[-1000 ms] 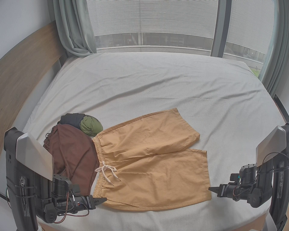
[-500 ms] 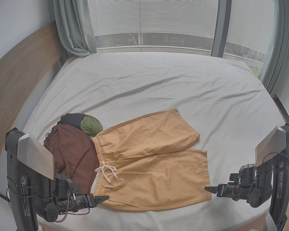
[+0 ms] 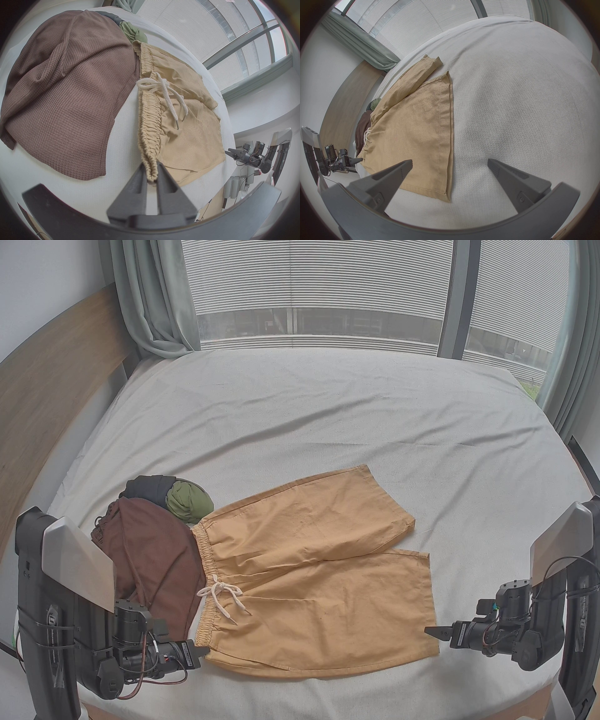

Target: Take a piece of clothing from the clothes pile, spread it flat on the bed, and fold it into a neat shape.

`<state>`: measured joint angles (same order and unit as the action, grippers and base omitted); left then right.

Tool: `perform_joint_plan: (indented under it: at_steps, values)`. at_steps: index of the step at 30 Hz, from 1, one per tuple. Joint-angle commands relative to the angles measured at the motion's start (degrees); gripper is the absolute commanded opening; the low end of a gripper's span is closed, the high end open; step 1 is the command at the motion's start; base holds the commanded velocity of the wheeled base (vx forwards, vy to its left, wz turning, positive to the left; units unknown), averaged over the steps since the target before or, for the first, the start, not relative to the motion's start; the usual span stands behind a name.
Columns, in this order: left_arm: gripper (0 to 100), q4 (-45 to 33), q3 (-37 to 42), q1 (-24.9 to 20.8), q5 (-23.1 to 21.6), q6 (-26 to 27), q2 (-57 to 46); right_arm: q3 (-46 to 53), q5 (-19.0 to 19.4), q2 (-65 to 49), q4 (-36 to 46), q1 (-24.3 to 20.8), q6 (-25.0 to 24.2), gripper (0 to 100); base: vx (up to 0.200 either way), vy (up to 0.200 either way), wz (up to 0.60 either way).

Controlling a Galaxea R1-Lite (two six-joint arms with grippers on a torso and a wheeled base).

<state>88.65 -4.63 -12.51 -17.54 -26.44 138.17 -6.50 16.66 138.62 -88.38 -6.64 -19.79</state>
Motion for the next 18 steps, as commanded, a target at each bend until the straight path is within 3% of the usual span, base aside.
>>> perform_joint_plan:
  at_steps: [1, 6, 18]
  values:
    - [0, 0.03, -0.03, 0.29, -0.04, -0.01, 0.26, 0.08, 0.12, 0.25, -0.04, -0.21, 0.01, 100, 0.0, 0.0, 0.0]
    - [0, 0.12, 0.06, 0.29, -0.04, -0.1, 0.08, -0.01, 2.06, 1.83, -0.04, -0.56, -0.08, 100, 0.0, 0.0, 0.0]
    - [0, 0.12, 0.77, 0.03, -0.04, -0.54, -0.27, -1.06, 2.41, 2.62, -0.04, -2.58, -0.61, 100, 0.0, 0.0, 0.0]
